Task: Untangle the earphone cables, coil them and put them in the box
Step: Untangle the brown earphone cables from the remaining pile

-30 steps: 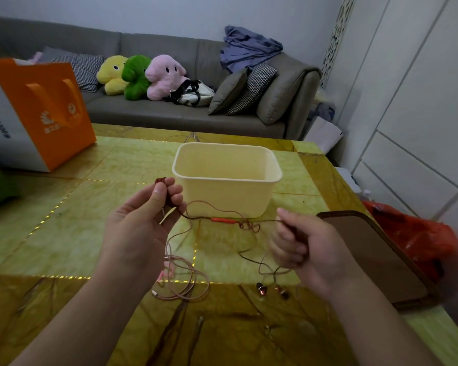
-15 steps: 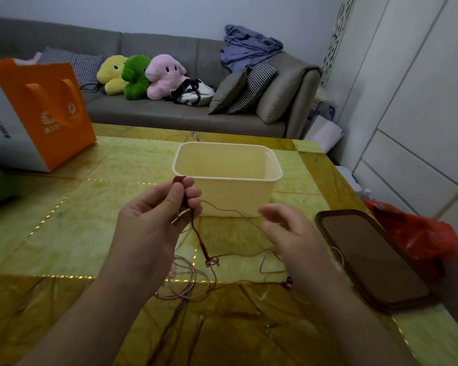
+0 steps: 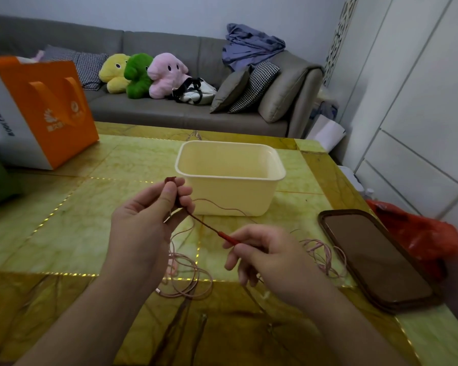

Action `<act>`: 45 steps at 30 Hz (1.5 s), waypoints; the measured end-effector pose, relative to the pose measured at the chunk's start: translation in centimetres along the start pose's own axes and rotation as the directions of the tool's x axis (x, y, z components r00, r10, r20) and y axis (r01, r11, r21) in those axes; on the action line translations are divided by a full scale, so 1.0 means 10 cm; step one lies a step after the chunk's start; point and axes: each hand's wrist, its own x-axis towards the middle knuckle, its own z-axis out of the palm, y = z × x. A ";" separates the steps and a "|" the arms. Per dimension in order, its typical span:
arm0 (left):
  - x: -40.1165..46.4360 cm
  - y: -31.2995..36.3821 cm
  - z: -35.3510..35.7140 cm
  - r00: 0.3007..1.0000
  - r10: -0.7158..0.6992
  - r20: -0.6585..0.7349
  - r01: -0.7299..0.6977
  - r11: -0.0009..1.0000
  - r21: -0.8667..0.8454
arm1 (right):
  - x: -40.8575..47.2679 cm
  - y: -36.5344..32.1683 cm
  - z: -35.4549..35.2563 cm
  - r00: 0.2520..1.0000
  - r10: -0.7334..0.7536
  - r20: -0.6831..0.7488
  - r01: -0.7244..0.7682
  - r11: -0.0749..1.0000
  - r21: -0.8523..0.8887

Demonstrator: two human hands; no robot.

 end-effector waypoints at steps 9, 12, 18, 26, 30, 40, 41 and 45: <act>0.02 -0.01 -0.03 0.999 -0.010 0.039 0.006 0.993 0.116 | 0.01 -0.02 -0.19 0.982 -0.048 -0.181 0.052 0.999 0.016; 0.02 -0.06 -0.02 0.998 0.002 0.063 -0.016 0.973 0.229 | 0.00 -0.01 -0.21 0.980 -0.070 -0.186 0.060 0.996 -0.061; -0.11 -0.16 -0.01 0.919 -0.059 0.390 -0.268 0.634 0.726 | -0.03 -0.01 -0.13 0.990 -0.093 -0.106 0.089 0.995 -0.038; -0.23 -0.23 0.07 0.809 -0.202 0.551 -0.356 0.578 0.734 | -0.04 -0.04 -0.11 0.954 -0.217 -0.209 0.210 0.976 -0.056; -0.20 -0.18 0.08 0.828 -0.232 0.511 -0.202 0.726 0.657 | -0.03 -0.04 -0.17 0.936 -0.224 -0.273 0.212 0.975 -0.071; -0.19 -0.14 0.05 0.853 -0.227 0.470 -0.182 0.714 0.676 | 0.00 -0.11 -0.24 0.974 -0.054 -0.219 0.139 0.909 0.392; -0.19 -0.14 0.05 0.855 -0.225 0.468 -0.184 0.711 0.678 | 0.01 -0.11 -0.26 0.981 -0.043 -0.191 0.136 0.853 0.504; -0.19 -0.14 0.05 0.872 -0.183 0.453 -0.205 0.703 0.681 | 0.00 -0.09 -0.35 0.986 -0.010 -0.168 0.124 0.715 0.688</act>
